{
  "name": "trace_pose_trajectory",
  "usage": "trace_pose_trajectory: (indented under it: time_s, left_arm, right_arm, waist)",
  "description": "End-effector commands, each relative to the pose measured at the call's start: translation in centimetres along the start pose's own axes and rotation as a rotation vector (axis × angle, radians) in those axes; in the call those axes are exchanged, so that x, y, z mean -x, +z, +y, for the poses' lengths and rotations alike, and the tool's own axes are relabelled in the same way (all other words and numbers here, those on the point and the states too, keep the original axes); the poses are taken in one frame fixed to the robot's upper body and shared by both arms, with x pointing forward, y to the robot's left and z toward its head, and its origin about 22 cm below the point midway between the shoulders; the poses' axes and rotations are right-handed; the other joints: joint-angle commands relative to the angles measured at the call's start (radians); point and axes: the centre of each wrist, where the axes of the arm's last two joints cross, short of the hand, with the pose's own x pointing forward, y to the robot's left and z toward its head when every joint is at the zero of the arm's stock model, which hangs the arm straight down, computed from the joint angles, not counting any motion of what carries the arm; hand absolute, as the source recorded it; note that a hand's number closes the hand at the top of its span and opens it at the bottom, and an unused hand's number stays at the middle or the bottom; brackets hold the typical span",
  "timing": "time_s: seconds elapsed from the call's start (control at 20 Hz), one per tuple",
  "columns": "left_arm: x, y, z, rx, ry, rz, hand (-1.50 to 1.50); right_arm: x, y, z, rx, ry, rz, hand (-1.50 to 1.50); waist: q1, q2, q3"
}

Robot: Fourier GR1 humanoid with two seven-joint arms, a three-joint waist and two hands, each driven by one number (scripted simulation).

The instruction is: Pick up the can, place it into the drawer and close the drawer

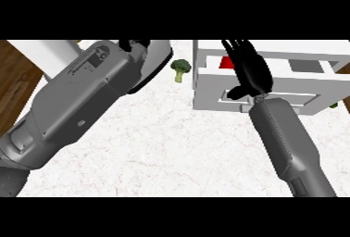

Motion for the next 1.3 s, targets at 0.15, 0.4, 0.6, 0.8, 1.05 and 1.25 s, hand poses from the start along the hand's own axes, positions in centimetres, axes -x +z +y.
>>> trace_pose_trajectory:
  time_s: [0.15,0.4,0.6,0.8,1.05,1.25]
  left_arm:
    - [-0.6,0.6,1.9,0.013,0.002,-0.006,-1.50]
    - [-1.5,0.2,2.7,0.011,0.002,-0.004,-1.50]
    - [-1.2,0.2,4.1,0.003,-0.012,-0.016,-1.50]
    - [-0.9,1.7,2.8,0.046,-0.003,-0.008,-1.50]
    - [-1.4,1.6,4.2,0.018,0.001,-0.020,-1.50]
    - [-1.6,2.4,2.7,0.053,0.009,-0.026,-1.50]
  right_arm:
    - [1.8,1.0,3.4,0.049,0.023,0.069,-1.50]
    - [1.2,-2.0,1.7,0.078,0.023,0.051,-1.50]
    - [1.4,-4.1,-0.2,0.106,0.055,0.064,-1.50]
    - [1.4,-4.5,-0.2,0.159,0.065,0.098,-1.50]
    - [2.1,-6.5,-3.1,0.188,0.084,0.105,-1.50]
    - [3.0,-7.5,-5.0,0.201,0.097,0.146,-1.50]
  waist:
    - [0.018,0.020,0.014]
    - [0.023,0.029,0.014]
    - [0.029,0.031,0.014]
    - [0.056,0.039,0.015]
    - [0.057,0.036,0.014]
    - [0.073,0.047,0.014]
